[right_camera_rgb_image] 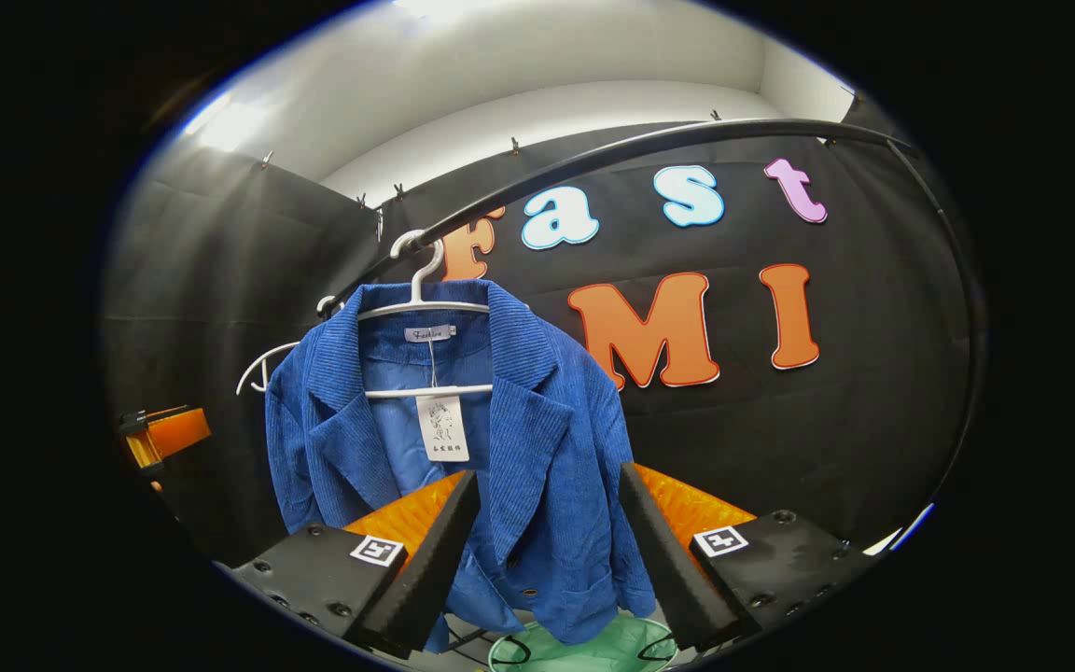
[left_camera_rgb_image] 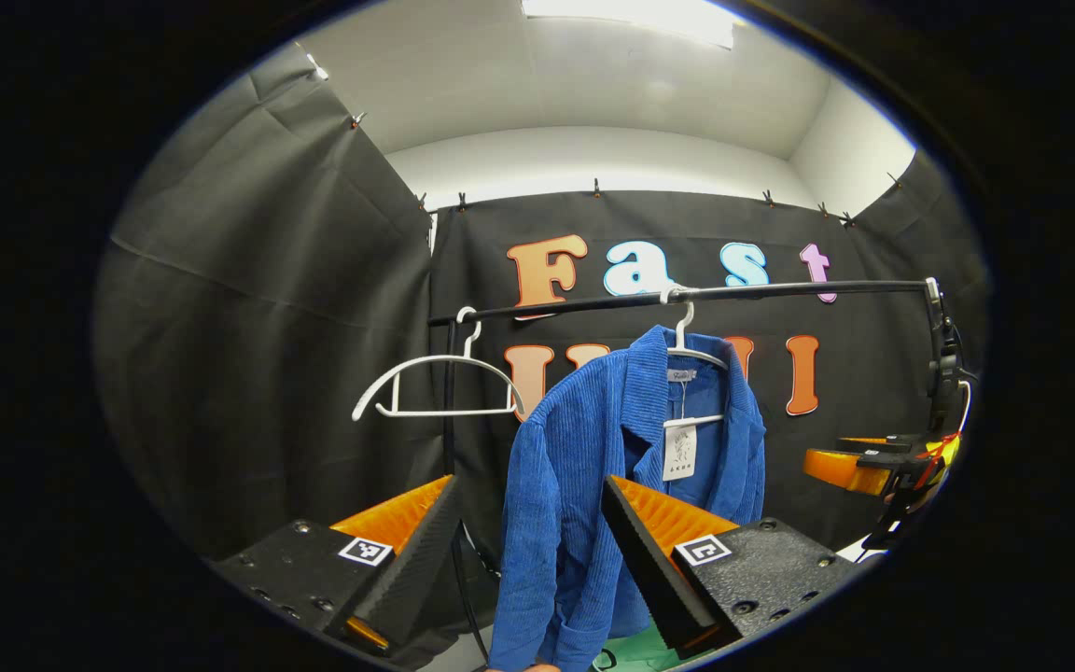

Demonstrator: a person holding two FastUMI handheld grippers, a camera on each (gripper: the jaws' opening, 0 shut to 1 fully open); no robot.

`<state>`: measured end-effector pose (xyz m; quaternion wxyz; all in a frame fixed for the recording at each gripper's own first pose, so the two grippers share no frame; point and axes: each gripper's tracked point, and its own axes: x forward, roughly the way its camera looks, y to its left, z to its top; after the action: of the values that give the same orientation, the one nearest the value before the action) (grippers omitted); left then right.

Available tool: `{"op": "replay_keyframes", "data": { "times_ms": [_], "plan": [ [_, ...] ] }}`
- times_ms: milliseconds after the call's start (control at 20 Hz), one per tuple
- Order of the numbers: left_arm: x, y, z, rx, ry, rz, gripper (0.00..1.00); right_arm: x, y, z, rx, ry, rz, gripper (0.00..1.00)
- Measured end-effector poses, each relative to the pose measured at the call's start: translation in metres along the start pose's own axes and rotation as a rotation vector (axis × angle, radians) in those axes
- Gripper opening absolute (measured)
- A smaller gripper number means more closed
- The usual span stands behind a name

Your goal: Grasp the clothes on the hanger with both hands and then place them into the laundry hamper below.

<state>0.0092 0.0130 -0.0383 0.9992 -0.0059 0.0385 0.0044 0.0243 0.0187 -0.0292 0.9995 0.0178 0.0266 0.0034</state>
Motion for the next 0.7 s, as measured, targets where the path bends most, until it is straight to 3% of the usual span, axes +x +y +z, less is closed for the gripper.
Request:
{"op": "replay_keyframes", "data": {
  "times_ms": [200, 250, 300, 500, 600, 700],
  "plan": [
    [0.001, -0.006, -0.010, -0.004, 0.022, -0.014, 0.95, 0.030, 0.008, -0.014, 0.024, 0.011, 0.003, 0.98],
    [0.002, -0.007, -0.014, -0.009, 0.028, -0.019, 0.95, 0.038, 0.012, -0.018, 0.028, 0.016, 0.011, 0.89],
    [0.002, -0.009, -0.015, -0.015, 0.033, -0.022, 0.95, 0.047, 0.014, -0.021, 0.023, 0.017, 0.011, 0.97],
    [0.005, -0.013, -0.023, -0.039, 0.052, -0.027, 0.95, 0.081, 0.023, -0.035, -0.019, 0.024, 0.005, 0.95],
    [0.006, -0.013, -0.025, -0.045, 0.054, -0.023, 0.95, 0.094, 0.032, -0.043, -0.017, 0.042, 0.018, 0.84],
    [0.007, -0.014, -0.027, -0.045, 0.057, -0.017, 0.92, 0.107, 0.033, -0.051, -0.024, 0.055, 0.005, 0.81]
  ]
}}
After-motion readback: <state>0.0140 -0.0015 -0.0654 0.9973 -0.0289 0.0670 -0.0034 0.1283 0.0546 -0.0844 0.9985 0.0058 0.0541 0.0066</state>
